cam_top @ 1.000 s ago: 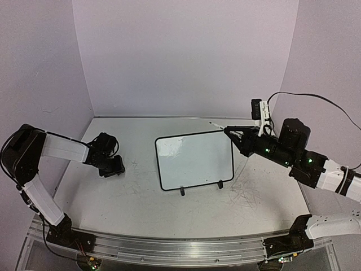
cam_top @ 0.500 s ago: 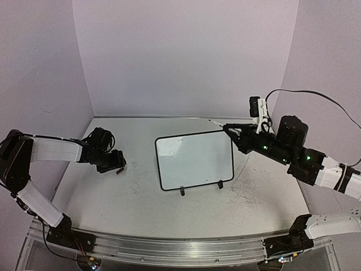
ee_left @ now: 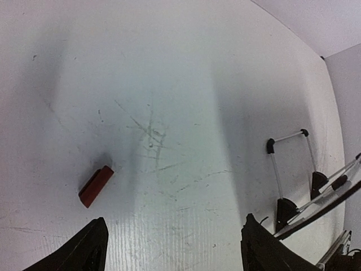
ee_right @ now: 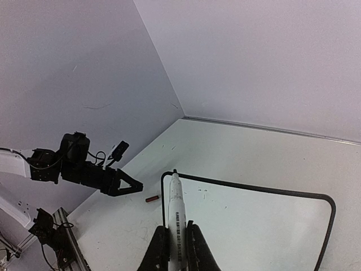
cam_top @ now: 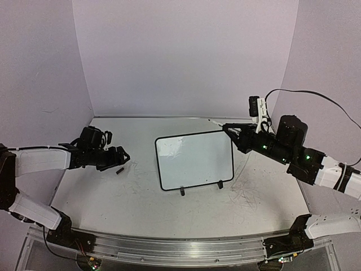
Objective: Write a sentence on the whiteboard
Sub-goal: Hold the whiteboard at the center of the board.
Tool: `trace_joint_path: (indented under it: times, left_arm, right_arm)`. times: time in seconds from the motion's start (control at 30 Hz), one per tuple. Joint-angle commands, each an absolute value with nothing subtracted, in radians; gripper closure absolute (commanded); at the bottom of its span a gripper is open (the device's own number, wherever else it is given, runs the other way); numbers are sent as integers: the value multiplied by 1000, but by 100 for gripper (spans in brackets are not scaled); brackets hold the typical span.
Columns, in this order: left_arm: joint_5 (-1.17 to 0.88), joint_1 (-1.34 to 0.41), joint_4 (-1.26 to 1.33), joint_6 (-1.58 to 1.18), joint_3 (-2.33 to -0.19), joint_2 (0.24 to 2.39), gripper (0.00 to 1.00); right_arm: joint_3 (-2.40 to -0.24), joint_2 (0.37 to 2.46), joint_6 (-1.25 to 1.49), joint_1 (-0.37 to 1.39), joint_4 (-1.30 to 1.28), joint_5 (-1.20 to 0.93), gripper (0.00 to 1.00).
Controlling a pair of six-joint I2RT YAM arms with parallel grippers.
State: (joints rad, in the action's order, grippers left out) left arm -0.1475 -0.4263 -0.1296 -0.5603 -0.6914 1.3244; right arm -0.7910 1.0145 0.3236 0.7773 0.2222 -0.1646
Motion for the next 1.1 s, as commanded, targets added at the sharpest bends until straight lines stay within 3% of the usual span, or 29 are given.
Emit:
trace_joint_path:
  times: [0.0,0.2,0.47,0.7,0.83,1.07]
  left_arm:
    - [-282,-425,35,-511,-671,1235,16]
    - [-515,-425,96,-376,-737,1254,17]
    - [-835,-425,90,-329,-896,1434,26]
    - [-895,-428,156,-358,-965,1547,30]
    - [-921,-436,162,-344,-1015,1614,42]
    - [-944,-453,202,-343,-1045,1673,52]
  right_arm:
    - [-814,1017,331,774,250,-152,100]
    - [-832,1041,319,774,198,-86,100]
    - [-893,1122,274,790,120,-155,100]
    - [-1005,1264,175,893,69,-116,100]
    - [-1074,1364,100,918,51,-119,100]
    - [-1141,1485,-55,945,102,-26,100]
